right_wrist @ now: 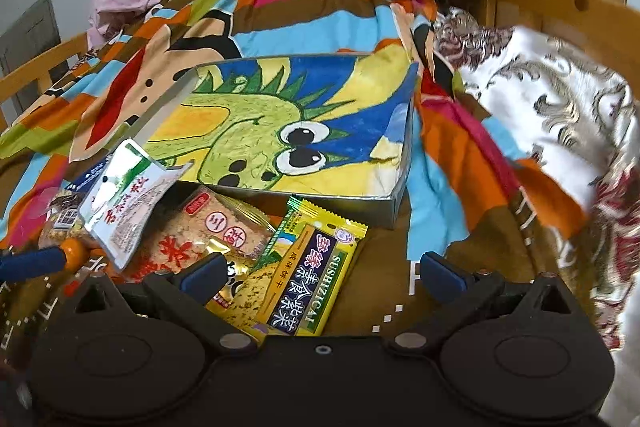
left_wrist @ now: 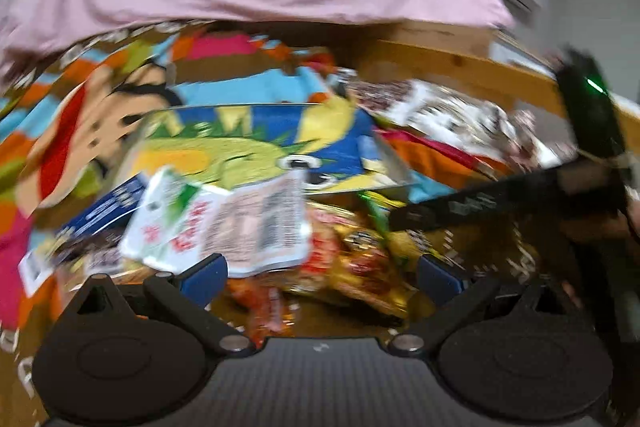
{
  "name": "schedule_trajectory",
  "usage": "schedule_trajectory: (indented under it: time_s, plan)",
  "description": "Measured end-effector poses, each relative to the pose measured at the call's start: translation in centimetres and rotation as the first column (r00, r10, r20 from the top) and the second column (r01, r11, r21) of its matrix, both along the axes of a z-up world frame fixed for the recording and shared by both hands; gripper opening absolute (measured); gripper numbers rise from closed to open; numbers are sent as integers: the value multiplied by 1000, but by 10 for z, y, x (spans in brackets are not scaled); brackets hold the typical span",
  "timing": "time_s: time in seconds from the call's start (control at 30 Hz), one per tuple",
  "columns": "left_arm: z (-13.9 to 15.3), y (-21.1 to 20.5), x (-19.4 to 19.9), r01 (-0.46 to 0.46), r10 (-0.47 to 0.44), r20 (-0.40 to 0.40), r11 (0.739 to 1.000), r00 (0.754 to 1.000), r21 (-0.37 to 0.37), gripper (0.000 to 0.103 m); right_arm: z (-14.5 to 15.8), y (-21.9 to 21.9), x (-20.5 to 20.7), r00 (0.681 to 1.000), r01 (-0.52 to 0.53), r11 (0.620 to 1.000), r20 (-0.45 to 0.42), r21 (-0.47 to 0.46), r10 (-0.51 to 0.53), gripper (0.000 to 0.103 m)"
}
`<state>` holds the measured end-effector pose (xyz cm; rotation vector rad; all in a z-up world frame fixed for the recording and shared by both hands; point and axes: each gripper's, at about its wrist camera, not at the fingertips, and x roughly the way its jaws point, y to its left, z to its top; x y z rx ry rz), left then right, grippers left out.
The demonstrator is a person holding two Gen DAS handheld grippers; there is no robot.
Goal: Organize snacks
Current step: 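Move the right tool to the yellow-green SUSHIZICAI packet and grasp it, then grasp the gold duck-snack packet with the left tool while the right tool holds its packet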
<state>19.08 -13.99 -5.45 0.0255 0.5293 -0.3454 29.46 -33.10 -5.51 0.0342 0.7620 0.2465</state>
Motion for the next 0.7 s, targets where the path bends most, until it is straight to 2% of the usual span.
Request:
schedule_trajectory:
  time_s: [0.13,0.27,0.37,0.47,0.5,0.6,0.7]
  plan:
    - [-4,-18,6,66,-65,-10,997,998,33,103,-9,-2,10,1000,-1,999,-31,50,3,89]
    - [-6,-28,17,101,-100,-43,995,994,13,103,-13,0,13,998,0,996,-58,94,6,85]
    - [-8,-33,23,118,-117,-69,993,991,4,103,-12,0,13,997,-5,992,-77,129,15,73]
    - [-9,-38,26,130,-126,-77,990,989,55,102,-13,-6,12,996,-2,989,-86,151,15,64]
    - [-9,-40,27,142,-137,-80,988,987,66,101,-13,-8,13,996,5,988,-90,156,10,57]
    - [-7,-44,33,179,-171,-100,981,980,73,96,-11,-15,15,994,23,983,-113,180,-3,55]
    - [-6,-47,37,203,-195,-123,977,973,59,95,-10,-16,13,994,20,989,-106,148,-4,54]
